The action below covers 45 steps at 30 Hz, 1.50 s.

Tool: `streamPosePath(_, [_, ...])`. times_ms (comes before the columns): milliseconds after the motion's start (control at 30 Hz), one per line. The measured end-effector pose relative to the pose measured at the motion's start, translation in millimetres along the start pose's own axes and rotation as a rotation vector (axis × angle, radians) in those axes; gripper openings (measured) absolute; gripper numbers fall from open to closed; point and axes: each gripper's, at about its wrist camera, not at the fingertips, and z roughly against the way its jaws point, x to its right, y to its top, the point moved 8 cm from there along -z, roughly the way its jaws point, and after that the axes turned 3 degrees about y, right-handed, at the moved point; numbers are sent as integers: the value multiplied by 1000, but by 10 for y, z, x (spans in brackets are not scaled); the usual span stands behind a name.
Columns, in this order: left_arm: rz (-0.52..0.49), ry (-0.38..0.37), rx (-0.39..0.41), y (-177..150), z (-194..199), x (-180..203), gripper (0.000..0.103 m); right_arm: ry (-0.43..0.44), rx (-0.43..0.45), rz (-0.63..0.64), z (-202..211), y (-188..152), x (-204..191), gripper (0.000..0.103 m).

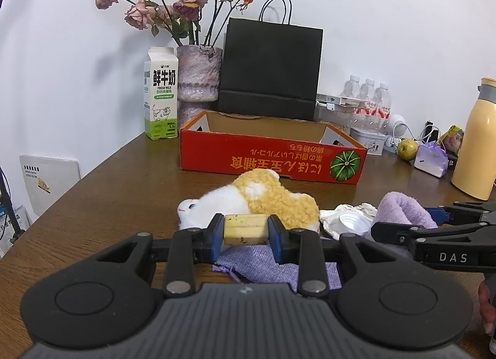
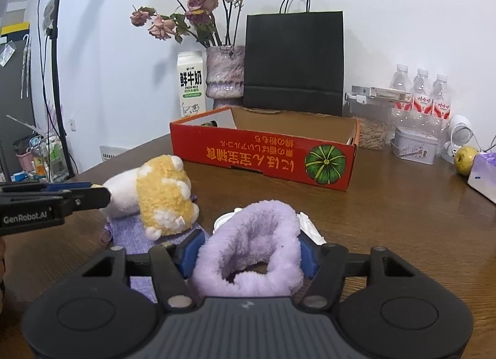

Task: Organize objects
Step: 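Grasp the lavender fuzzy headband with the right gripper while the left holds the sponge, then carry the sponge and headband with both grippers over the red box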

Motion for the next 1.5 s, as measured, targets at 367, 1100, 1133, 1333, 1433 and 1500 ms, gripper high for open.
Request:
streamPosePath(367, [12, -4, 14, 57, 49, 31, 31, -3, 51, -28, 109, 74, 3, 53])
streamPosePath(1100, [-1, -17, 89, 678, 17, 169, 31, 1, 147, 5, 172, 571, -85, 52])
streamPosePath(1133, [-2, -16, 92, 719, -1, 177, 31, 3, 151, 7, 163, 604, -89, 52])
streamPosePath(1333, [-12, -23, 125, 945, -103, 254, 31, 4, 181, 23, 71, 815, -111, 52])
streamPosePath(1433, [-10, -25, 139, 1047, -169, 281, 31, 9, 191, 26, 1, 909, -105, 52])
streamPosePath(1500, [-4, -27, 144, 1111, -228, 291, 31, 8, 195, 27, -48, 962, -90, 53])
